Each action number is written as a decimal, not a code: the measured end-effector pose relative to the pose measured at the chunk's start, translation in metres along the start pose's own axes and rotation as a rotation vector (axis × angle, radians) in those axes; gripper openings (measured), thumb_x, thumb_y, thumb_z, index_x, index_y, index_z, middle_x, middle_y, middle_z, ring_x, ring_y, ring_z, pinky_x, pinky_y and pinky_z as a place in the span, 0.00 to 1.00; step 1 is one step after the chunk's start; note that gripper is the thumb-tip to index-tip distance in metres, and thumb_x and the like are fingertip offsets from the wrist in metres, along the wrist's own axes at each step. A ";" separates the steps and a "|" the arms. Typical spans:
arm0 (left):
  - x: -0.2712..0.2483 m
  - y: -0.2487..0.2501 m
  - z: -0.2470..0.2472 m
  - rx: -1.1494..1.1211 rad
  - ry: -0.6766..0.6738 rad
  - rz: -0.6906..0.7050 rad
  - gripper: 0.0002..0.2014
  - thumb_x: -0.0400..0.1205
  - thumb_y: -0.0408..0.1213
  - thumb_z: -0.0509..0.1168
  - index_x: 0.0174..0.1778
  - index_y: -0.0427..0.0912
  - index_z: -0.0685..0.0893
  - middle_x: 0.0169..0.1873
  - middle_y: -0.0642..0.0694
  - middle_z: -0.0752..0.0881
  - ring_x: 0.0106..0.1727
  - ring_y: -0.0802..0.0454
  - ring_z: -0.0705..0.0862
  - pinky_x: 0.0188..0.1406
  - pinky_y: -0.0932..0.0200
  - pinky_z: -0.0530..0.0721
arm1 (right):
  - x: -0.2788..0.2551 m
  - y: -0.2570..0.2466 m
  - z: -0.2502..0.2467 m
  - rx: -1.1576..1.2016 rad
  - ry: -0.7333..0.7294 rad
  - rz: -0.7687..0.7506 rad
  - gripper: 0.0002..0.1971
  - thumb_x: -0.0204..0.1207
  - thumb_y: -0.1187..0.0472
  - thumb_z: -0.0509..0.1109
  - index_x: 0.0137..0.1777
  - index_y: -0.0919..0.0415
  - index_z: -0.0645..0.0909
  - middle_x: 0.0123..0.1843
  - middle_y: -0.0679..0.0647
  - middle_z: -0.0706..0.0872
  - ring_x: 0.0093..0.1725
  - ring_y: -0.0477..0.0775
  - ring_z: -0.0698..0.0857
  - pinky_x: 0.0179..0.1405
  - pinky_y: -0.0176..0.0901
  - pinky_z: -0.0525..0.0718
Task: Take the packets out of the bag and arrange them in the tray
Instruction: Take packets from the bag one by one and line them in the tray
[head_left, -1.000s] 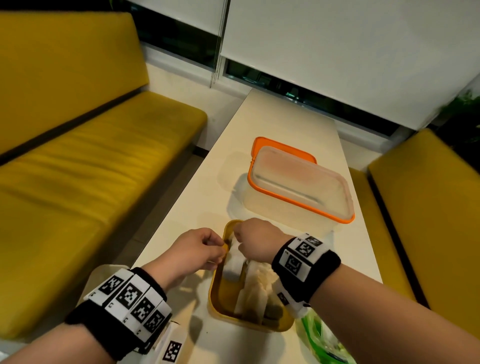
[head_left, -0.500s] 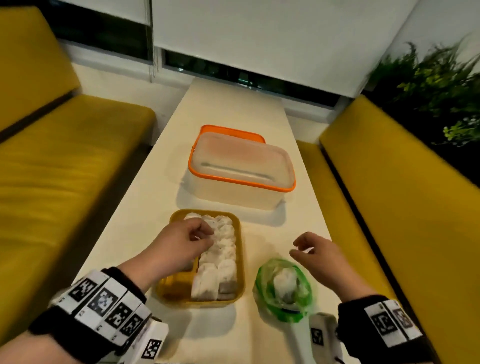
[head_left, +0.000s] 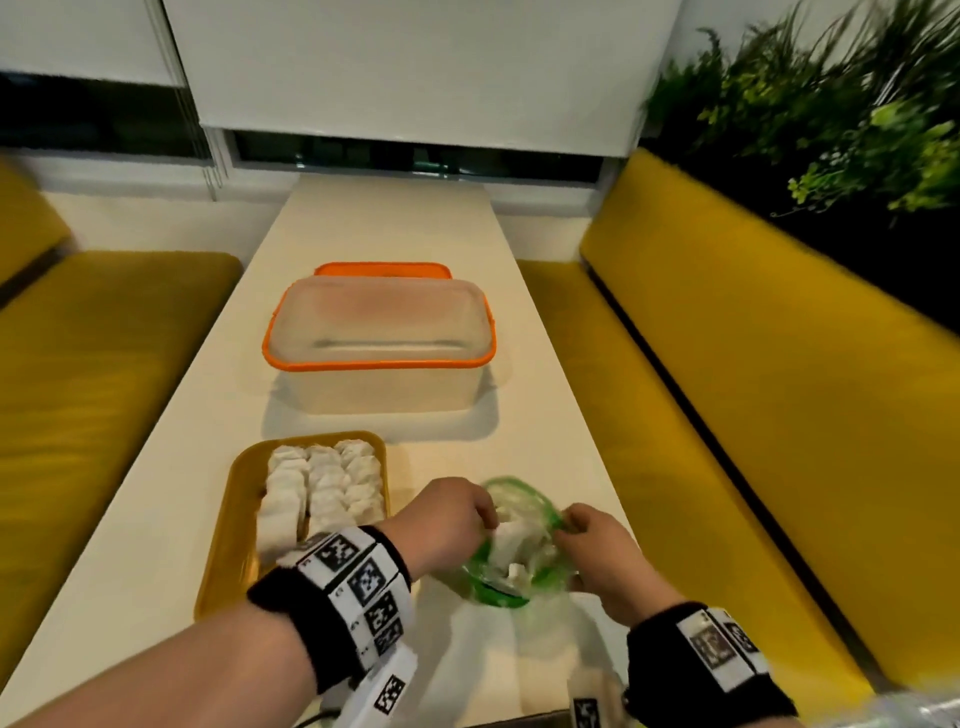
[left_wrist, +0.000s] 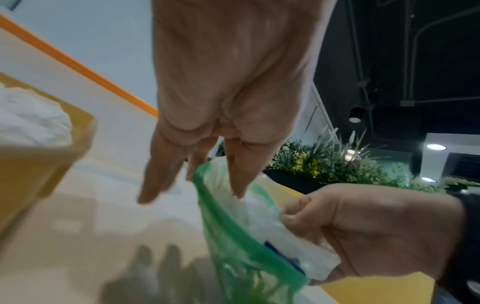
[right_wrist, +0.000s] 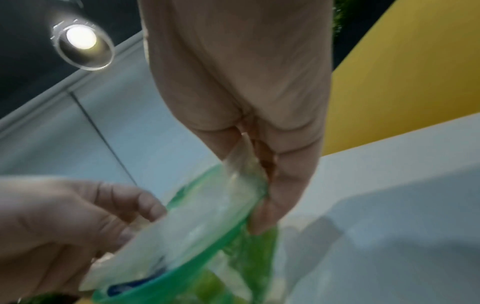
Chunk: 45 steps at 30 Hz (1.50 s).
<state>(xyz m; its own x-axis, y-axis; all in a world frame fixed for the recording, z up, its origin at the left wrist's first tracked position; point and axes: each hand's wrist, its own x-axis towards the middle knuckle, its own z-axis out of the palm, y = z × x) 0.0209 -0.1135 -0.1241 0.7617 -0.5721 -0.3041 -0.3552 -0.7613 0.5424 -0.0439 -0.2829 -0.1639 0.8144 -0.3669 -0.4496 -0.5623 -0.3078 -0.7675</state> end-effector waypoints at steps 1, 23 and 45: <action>0.003 0.002 0.000 -0.036 0.006 0.003 0.14 0.80 0.29 0.61 0.57 0.45 0.88 0.65 0.45 0.82 0.54 0.53 0.83 0.40 0.80 0.72 | -0.001 0.000 -0.006 0.136 -0.022 0.014 0.07 0.78 0.72 0.60 0.43 0.64 0.79 0.43 0.64 0.85 0.40 0.61 0.86 0.35 0.51 0.90; 0.028 0.009 0.037 0.646 -0.009 -0.064 0.36 0.76 0.55 0.65 0.78 0.40 0.68 0.84 0.41 0.44 0.83 0.37 0.39 0.81 0.40 0.50 | 0.018 0.018 -0.008 -0.870 0.157 -0.648 0.14 0.67 0.56 0.73 0.54 0.46 0.86 0.64 0.49 0.82 0.63 0.62 0.80 0.53 0.61 0.77; 0.030 0.002 0.060 0.704 -0.098 -0.229 0.40 0.76 0.60 0.65 0.79 0.41 0.65 0.82 0.40 0.60 0.84 0.39 0.41 0.77 0.30 0.40 | 0.021 0.023 0.003 -1.139 -0.025 -0.399 0.35 0.71 0.35 0.68 0.76 0.45 0.65 0.71 0.47 0.72 0.75 0.57 0.64 0.74 0.71 0.50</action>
<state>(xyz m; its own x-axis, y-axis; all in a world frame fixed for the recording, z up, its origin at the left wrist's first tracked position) 0.0105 -0.1509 -0.1795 0.8182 -0.3754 -0.4354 -0.4818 -0.8610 -0.1630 -0.0390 -0.2955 -0.1924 0.9551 -0.0564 -0.2909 -0.0640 -0.9978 -0.0164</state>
